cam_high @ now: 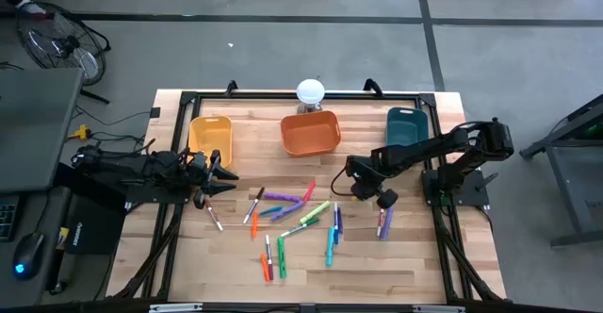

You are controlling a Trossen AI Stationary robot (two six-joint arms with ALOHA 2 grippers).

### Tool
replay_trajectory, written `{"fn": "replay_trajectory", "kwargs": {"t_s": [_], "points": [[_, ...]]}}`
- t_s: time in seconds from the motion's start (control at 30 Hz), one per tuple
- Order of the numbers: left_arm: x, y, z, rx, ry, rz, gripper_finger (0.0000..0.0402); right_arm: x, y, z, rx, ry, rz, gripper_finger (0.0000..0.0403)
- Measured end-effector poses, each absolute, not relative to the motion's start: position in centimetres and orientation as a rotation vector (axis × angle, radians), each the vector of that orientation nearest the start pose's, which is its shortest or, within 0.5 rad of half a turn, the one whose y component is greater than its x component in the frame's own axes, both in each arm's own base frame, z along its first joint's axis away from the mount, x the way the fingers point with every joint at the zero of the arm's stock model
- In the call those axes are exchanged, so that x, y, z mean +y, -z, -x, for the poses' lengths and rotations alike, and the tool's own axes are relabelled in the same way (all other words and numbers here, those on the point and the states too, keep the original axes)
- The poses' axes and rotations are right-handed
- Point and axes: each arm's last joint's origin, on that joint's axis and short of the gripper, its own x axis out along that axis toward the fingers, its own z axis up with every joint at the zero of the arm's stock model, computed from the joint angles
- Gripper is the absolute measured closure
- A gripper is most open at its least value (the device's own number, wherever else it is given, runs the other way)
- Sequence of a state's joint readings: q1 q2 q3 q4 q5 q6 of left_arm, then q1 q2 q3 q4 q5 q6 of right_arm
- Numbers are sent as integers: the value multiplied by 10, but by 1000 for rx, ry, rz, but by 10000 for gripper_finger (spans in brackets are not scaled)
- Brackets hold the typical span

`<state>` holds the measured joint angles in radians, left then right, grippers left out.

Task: Pick & Place Markers
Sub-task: Put the yellow pen into the blue bin

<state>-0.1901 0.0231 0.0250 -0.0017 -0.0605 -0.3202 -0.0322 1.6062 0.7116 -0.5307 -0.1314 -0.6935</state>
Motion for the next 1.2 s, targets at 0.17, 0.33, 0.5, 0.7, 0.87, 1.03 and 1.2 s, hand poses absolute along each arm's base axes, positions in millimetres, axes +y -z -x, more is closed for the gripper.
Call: {"fn": "replay_trajectory", "kwargs": {"t_s": [0.17,0.33,0.5,0.7,0.87,1.03,1.2], "points": [[-17,-170,-96,20,129,320,270,-4,-118,-243,1330,-553,442,373],[-17,-170,-96,21,128,320,270,-4,-118,-243,1337,-541,437,373],[-17,-170,-96,20,128,320,270,-6,-133,-245,1321,-481,440,374],[-17,-170,-96,20,128,320,270,-19,-174,-248,1307,-303,432,374],[-17,-170,-96,20,128,320,270,-31,-205,-246,1269,-129,321,374],[-17,-170,-96,20,129,320,270,-39,-224,-238,1258,27,190,374],[-17,-170,-96,20,128,320,270,-45,-234,-228,1238,181,-42,374]]}}
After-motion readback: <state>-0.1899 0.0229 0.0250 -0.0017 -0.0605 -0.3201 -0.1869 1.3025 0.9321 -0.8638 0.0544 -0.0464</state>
